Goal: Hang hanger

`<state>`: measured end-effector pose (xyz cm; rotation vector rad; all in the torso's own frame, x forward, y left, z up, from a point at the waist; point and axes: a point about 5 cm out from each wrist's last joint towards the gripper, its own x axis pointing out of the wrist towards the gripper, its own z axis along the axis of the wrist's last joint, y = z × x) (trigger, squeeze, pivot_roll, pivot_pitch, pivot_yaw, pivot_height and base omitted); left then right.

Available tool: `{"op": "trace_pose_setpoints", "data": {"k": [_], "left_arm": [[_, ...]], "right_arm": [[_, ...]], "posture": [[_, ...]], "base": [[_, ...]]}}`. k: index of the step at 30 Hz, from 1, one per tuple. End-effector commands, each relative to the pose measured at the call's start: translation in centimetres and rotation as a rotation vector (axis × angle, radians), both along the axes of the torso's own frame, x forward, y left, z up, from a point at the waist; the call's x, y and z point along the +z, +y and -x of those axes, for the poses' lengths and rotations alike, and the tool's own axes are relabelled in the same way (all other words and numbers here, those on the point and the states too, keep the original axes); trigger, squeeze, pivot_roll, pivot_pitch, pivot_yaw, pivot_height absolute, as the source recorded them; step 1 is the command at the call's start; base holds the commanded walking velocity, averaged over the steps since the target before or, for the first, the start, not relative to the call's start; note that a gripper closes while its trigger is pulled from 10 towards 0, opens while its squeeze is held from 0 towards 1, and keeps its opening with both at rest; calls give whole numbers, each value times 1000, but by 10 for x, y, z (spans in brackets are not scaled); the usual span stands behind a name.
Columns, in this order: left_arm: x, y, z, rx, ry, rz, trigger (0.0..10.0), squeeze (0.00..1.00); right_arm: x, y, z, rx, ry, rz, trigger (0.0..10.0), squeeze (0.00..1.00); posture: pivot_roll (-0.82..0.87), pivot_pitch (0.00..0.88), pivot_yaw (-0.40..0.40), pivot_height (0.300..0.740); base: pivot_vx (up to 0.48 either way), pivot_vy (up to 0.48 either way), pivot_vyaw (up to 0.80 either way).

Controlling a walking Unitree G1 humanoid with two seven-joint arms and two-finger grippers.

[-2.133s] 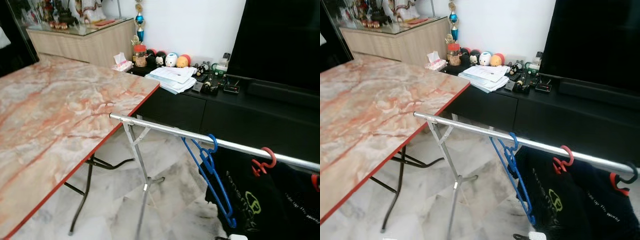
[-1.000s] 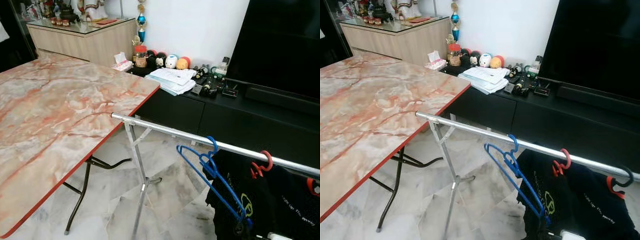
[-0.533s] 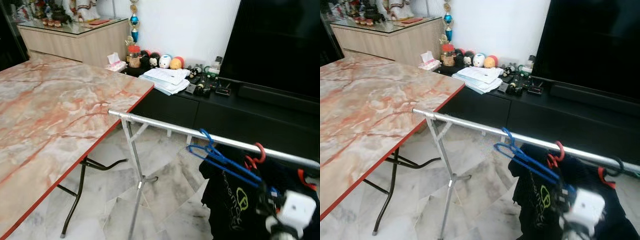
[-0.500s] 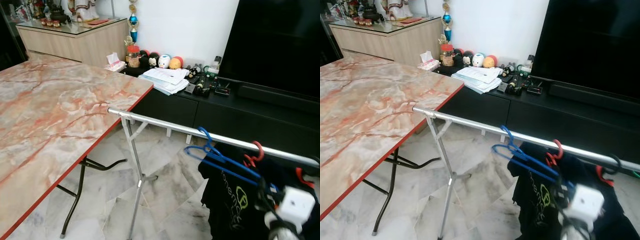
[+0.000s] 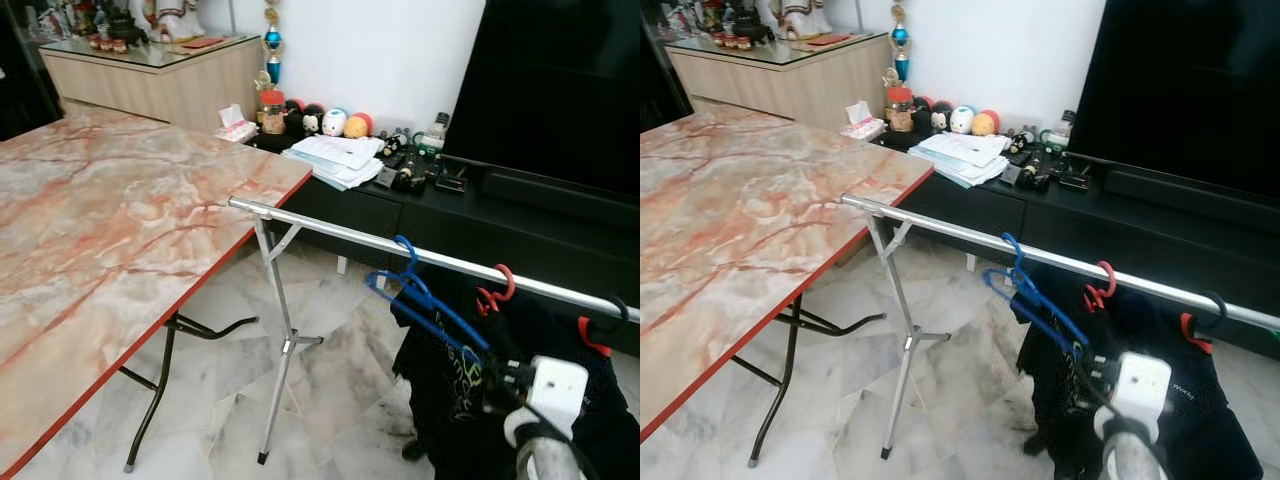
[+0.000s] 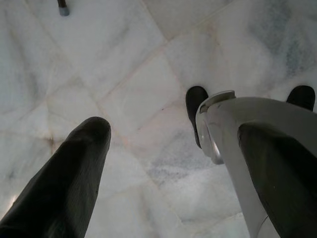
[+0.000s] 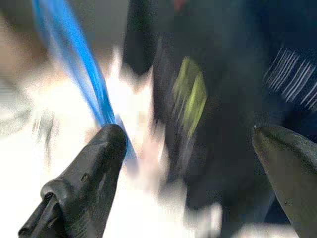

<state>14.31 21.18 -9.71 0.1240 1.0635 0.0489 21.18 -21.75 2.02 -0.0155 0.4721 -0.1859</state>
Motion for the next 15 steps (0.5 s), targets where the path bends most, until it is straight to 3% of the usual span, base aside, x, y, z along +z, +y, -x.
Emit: {"op": "trace_pose_setpoints", "data": {"k": [1, 2, 8, 10, 15], "left_arm": [[0, 2, 1, 2, 13, -5, 10000, 0], [0, 2, 1, 0, 13, -5, 10000, 0], [0, 2, 0, -3, 10, -4, 10000, 0], [0, 2, -1, -4, 9, -4, 10000, 0], [0, 1, -1, -3, 8, -2, 10000, 0]], "right_arm": [[-13, 6, 9, 67, 105, -33, 10000, 0], [-22, 11, 17, 126, 164, -67, 10000, 0], [-26, 14, 28, 245, 236, -142, 10000, 0], [-14, 14, 26, 348, 191, -174, 10000, 0], [7, 14, 25, 433, 73, -290, 10000, 0]], "posture": [[20, 0, 6, 740], [16, 0, 8, 740], [13, 0, 7, 740], [8, 0, 5, 740], [6, 0, 5, 740]], "base": [[0, 0, 0], [0, 0, 0], [0, 0, 0], [0, 0, 0], [0, 0, 0]]}}
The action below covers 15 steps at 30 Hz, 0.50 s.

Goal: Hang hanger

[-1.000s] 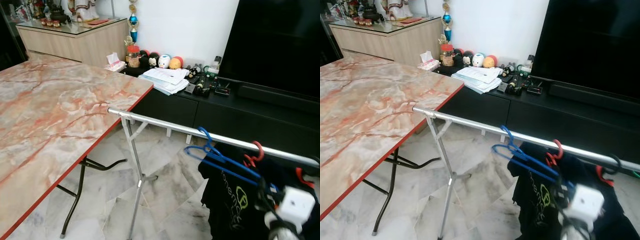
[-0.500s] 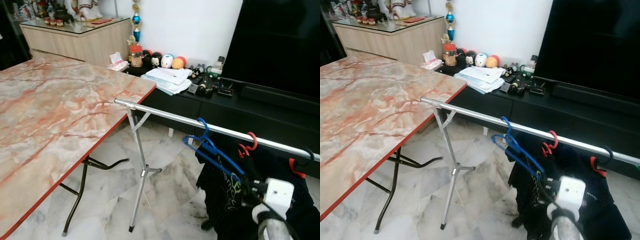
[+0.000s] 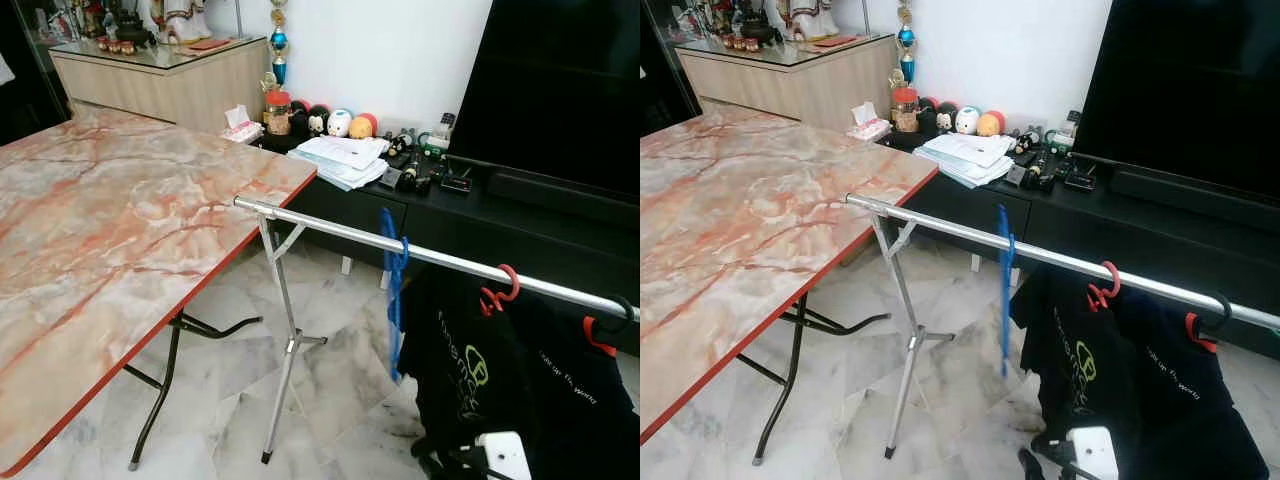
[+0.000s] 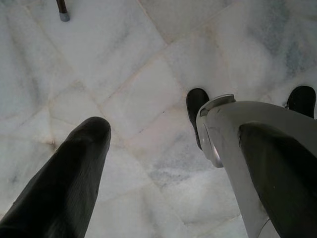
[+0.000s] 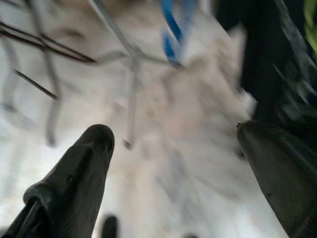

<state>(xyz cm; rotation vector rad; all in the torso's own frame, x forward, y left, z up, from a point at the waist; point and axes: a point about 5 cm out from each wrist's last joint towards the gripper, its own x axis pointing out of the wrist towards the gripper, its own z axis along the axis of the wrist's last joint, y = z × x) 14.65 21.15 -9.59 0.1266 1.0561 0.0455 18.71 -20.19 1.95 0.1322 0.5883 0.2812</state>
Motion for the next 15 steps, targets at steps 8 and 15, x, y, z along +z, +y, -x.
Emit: {"op": "trace_pose_setpoints", "data": {"k": [8, 15], "left_arm": [[-1, 2, 2, 5, 14, -2, 10000, 0], [-1, 2, 4, 4, 18, -2, 10000, 0]], "right_arm": [[61, -24, -40, -320, -367, -207, 10000, 0], [68, -33, -68, -463, -439, -94, 10000, 0]], "posture": [[4, 0, 10, 740], [47, 0, 18, 740]], "base": [[0, 0, 0], [0, 0, 0]]}}
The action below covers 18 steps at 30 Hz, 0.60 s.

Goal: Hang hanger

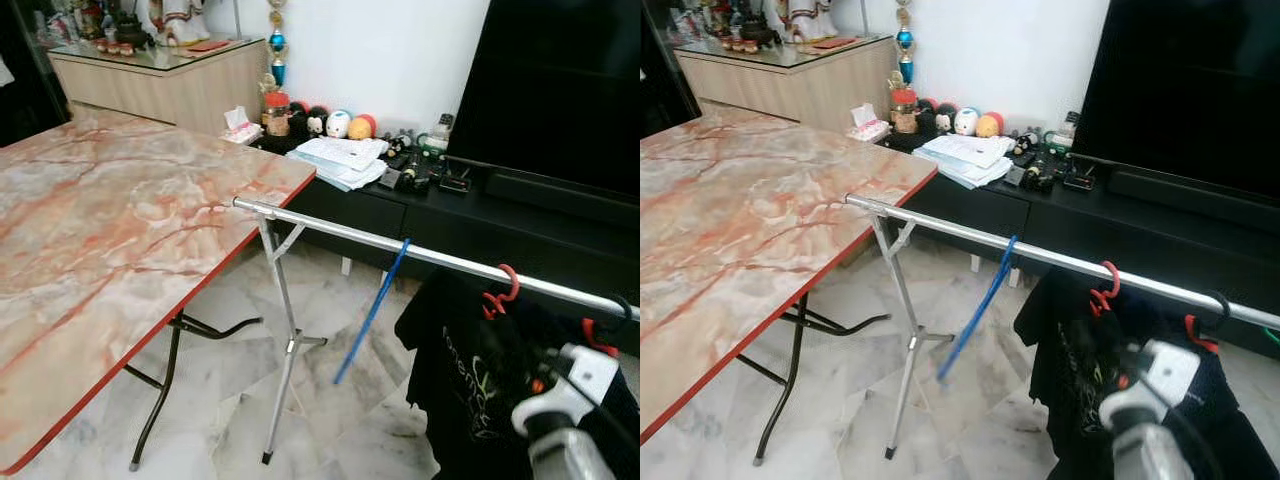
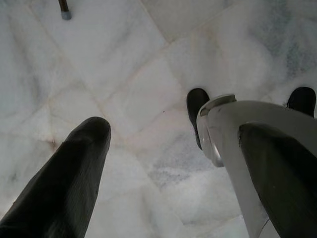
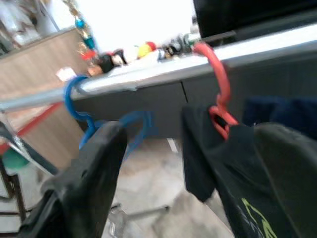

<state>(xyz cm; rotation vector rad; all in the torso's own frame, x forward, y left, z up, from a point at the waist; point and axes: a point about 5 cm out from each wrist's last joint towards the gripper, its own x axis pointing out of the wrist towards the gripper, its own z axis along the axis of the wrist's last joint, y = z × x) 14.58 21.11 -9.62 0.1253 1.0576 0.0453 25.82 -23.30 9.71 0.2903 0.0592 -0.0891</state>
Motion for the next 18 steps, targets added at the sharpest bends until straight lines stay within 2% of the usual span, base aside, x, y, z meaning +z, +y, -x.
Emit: {"op": "trace_pose_setpoints", "data": {"k": [1, 4, 6, 8, 11, 14, 16, 18], "left_arm": [[-1, 2, 4, 5, 17, -3, 10000, 0], [-1, 1, 4, 16, 15, -3, 10000, 0], [-1, 1, 4, 22, 12, -3, 10000, 0], [-1, 1, 4, 22, 12, -4, 10000, 0], [-1, 2, 3, 28, 11, -3, 10000, 0], [-1, 2, 3, 31, 9, -2, 10000, 0], [-1, 2, 3, 31, 9, -3, 10000, 0], [-1, 3, 3, 29, 9, -4, 10000, 0]], "right_arm": [[-12, 1, -1, -3, 54, 18, 10000, 0], [-20, 2, -7, 12, 100, 64, 10000, 0], [-27, 1, -18, 2, 155, 97, 10000, 0], [-27, 1, -24, -6, 153, 126, 10000, 0], [-20, 2, -35, -34, 103, 110, 10000, 0], [-18, 4, -36, -51, 82, 116, 10000, 0], [-17, 8, -30, -46, 53, 144, 10000, 0], [-16, 11, -17, -75, 7, 185, 10000, 0]], "posture": [[61, 0, 14, 740], [73, 0, 8, 740], [89, 0, 5, 740], [92, 0, 5, 740], [93, 0, 1, 740], [91, 0, 2, 740], [83, 0, 5, 740], [68, 0, 9, 740]], "base": [[0, 0, 0], [0, 0, 0], [0, 0, 0], [0, 0, 0], [0, 0, 0], [0, 0, 0], [0, 0, 0], [0, 0, 0]]}}
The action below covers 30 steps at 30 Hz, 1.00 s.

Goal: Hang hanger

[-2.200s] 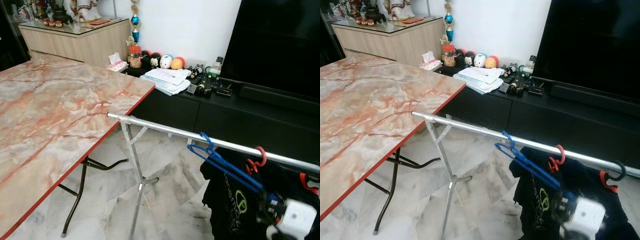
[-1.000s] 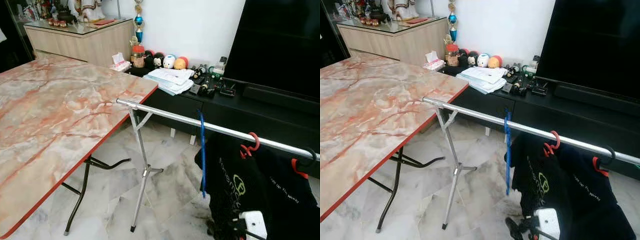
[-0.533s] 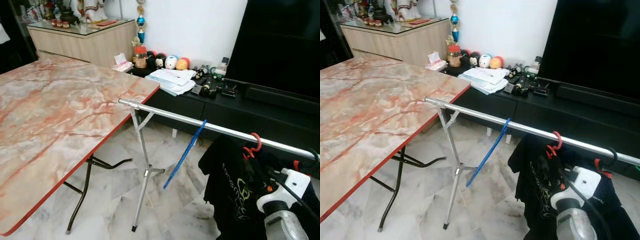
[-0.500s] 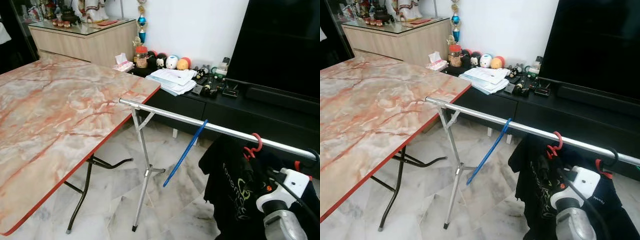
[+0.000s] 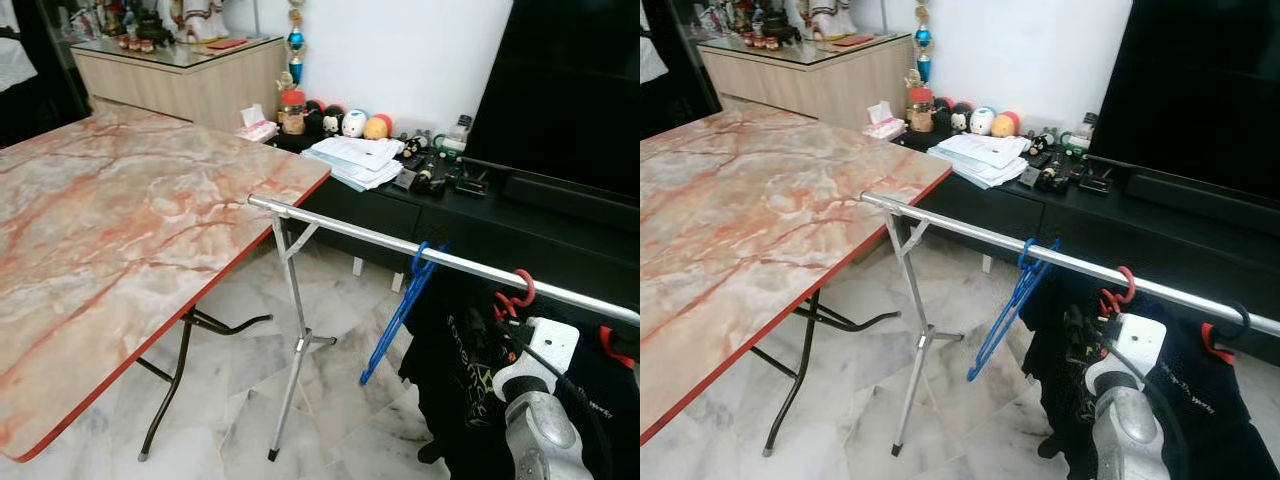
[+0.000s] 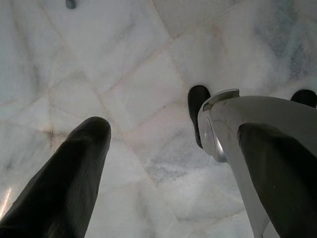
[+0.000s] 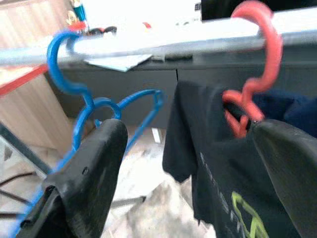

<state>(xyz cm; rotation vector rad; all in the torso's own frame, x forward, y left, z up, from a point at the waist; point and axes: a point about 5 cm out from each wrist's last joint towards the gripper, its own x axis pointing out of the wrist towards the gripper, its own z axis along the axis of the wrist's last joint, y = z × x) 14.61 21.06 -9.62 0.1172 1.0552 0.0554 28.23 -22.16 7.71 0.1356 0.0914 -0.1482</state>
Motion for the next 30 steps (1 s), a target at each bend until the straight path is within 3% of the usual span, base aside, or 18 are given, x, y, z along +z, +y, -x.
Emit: {"op": "trace_pose_setpoints", "data": {"k": [1, 5, 9, 18, 25, 30], "left_arm": [[-1, 3, 3, 17, 13, -6, 10000, 0], [-1, 4, 4, 14, 13, -9, 10000, 0], [-1, 3, 4, 8, 17, -7, 10000, 0], [-2, 1, 5, 17, 16, 16, 10000, 0], [-2, 0, 5, 26, 16, 22, 10000, 0], [-2, 0, 5, 31, 16, 23, 10000, 0]], "right_arm": [[4, -1, 7, -22, -41, 33, 10000, 0], [3, 0, 38, -78, -71, 85, 10000, 0], [2, -4, 48, -105, -59, 87, 10000, 0], [9, -7, 34, -141, -75, 44, 10000, 0], [12, -3, 30, -131, -78, 34, 10000, 0], [10, -1, 31, -133, -78, 41, 10000, 0]], "posture": [[68, 0, 9, 740], [36, 0, 16, 740], [23, 0, 11, 740], [38, 0, -6, 740], [44, 0, -9, 740], [44, 0, -10, 740]], "base": [[0, 0, 0], [0, 0, 0], [0, 0, 0], [153, 0, 0], [305, 0, -546], [173, 0, 0]]}}
